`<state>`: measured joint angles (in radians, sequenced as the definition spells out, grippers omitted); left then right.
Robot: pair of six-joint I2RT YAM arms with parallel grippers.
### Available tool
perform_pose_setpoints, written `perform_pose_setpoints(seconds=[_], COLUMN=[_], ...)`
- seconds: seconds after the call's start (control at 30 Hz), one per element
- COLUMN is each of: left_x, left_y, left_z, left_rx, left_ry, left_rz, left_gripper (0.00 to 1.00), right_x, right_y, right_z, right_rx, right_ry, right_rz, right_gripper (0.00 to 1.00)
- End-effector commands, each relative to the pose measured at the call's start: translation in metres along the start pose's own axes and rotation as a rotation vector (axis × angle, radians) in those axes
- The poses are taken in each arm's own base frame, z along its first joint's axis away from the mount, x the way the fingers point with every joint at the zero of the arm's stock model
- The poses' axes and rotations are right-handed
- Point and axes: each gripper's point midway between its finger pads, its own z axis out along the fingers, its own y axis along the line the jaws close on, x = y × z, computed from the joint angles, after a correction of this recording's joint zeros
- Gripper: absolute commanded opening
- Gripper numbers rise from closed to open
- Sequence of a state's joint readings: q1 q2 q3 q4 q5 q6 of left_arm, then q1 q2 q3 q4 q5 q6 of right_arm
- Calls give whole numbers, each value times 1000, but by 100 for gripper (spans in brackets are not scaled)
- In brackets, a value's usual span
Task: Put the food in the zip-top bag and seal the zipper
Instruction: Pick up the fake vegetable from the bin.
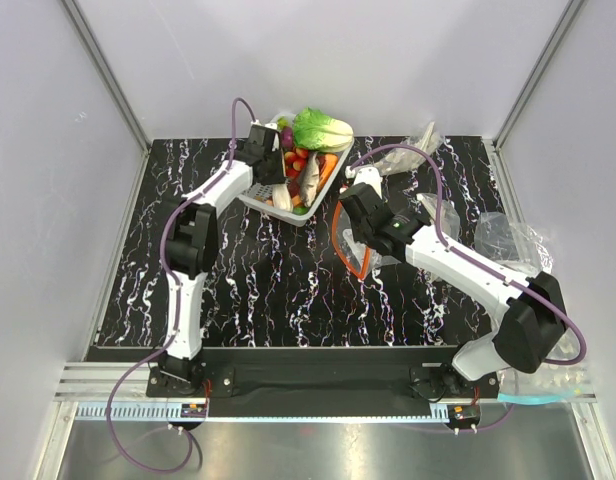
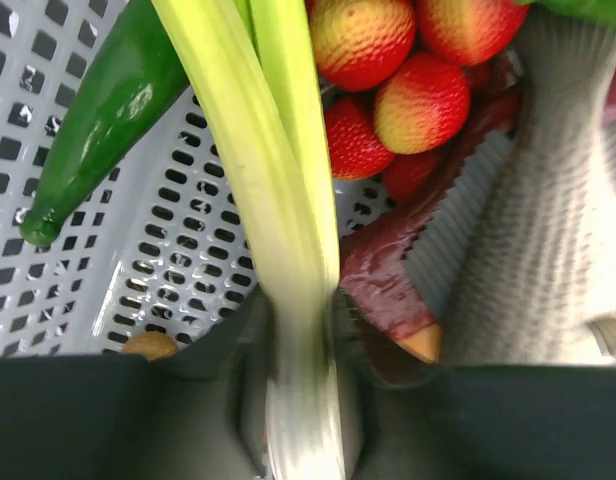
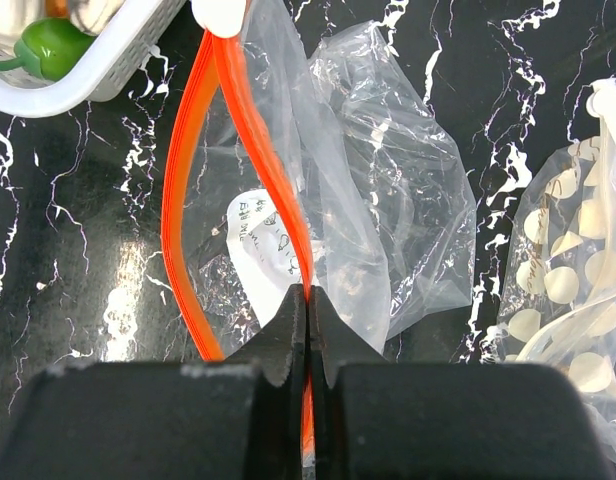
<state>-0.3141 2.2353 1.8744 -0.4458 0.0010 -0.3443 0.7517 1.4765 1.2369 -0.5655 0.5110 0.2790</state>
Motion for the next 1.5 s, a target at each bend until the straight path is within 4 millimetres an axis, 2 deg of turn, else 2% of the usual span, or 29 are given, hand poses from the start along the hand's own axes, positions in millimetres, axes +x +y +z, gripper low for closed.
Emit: perform_pose_setpoints(seconds=[0.0, 0.03, 0.07, 0.13, 0.17, 0.2, 0.23, 0.27, 0.3, 0.33, 0.37, 0.4, 0.43, 0.47, 0.53, 0.63, 0.73, 0.77, 0.83, 0.87, 0.93, 0.97, 1.03, 1.07, 1.13, 1.3, 1.4, 1.43, 1.47], left_x=[-37, -40, -49, -56, -72, -64, -66, -76, -66, -64, -76, -76, -65, -74, -73, -63, -42, -26, -8, 5, 14, 16, 33, 28, 35, 42, 40, 33, 36], left_y=[-14, -15, -18, -18, -22, -20, -22, -27, -24, -24, -29, -31, -28, -34, -36, -46, -58, -66, -72, -75, -77, -78, -73, -76, -74, -77, -90, -95, -99], left_z=[-33, -40, -57, -74, -97, -101, -110, -130, -131, -137, -158, -165, -164, -184, -195, -216, -227, -233, -243, -253, -266, -281, -282, -298, -305, -312, -320, -329, -326], left_rx=[65, 70, 82, 88, 105, 102, 112, 135, 135, 143, 175, 189, 190, 224, 254, 347, 436, 498, 568, 618, 647, 661, 662, 691, 705, 733, 791, 820, 826], left_ry=[-104, -123, -172, -217, -278, -271, -287, -336, -327, -338, -399, -417, -409, -466, -500, -552, -478, -438, -417, -428, -442, -476, -473, -534, -565, -575, -653, -724, -741], left_rz=[24, 24, 27, 26, 25, 25, 27, 27, 21, 19, 17, 10, 4, 3, -5, -3, 11, 18, -15, -13, -32, -27, -49, -39, -40, -35, -23, -15, -26], left_gripper=[14, 9, 6, 5, 5, 4, 4, 4, 4, 3, 3, 3, 3, 2, 2, 2, 2, 2, 2, 2, 2, 2, 2, 2, 1, 0, 0, 0, 0], right_x=[-24, -24, -24, -23, -22, -22, -23, -23, -24, -24, -27, -28, -24, -30, -25, -27, -33, -34, -35, -34, -34, -34, -34, -33, -33, -28, -28, -27, -28], right_y=[-1, -2, -3, -4, -5, -5, -6, -9, -9, -11, -11, -12, -12, -10, -8, 4, 1, -1, -4, -5, -4, -5, -2, -2, 0, 6, 12, 14, 15], right_z=[-11, -12, -12, -12, -11, -11, -12, -11, -11, -11, -11, -12, -10, -11, -9, -13, -13, -12, -10, -8, -6, -5, -4, -3, -3, -4, -6, -7, -7], right_rx=[-19, -18, -18, -16, -17, -15, -16, -13, -15, -15, -23, -27, -28, -42, -45, -111, -107, -102, -97, -95, -97, -96, -106, -110, -122, -151, -180, -190, -198], right_ry=[-63, -63, -65, -62, -60, -60, -63, -63, -64, -62, -64, -62, -40, -41, -6, 13, -9, -11, -11, -8, -11, -12, -12, -9, -7, 10, 22, 26, 28], right_rz=[30, 31, 36, 36, 38, 37, 42, 43, 47, 50, 58, 61, 56, 68, 66, 88, 106, 105, 109, 109, 112, 115, 120, 124, 134, 138, 147, 156, 163], right_gripper=[0, 0, 0, 0, 0, 0, 0, 0, 0, 0, 0, 0, 0, 0, 0, 0, 0, 0, 0, 0, 0, 0, 0, 0, 0, 0, 0, 0, 0])
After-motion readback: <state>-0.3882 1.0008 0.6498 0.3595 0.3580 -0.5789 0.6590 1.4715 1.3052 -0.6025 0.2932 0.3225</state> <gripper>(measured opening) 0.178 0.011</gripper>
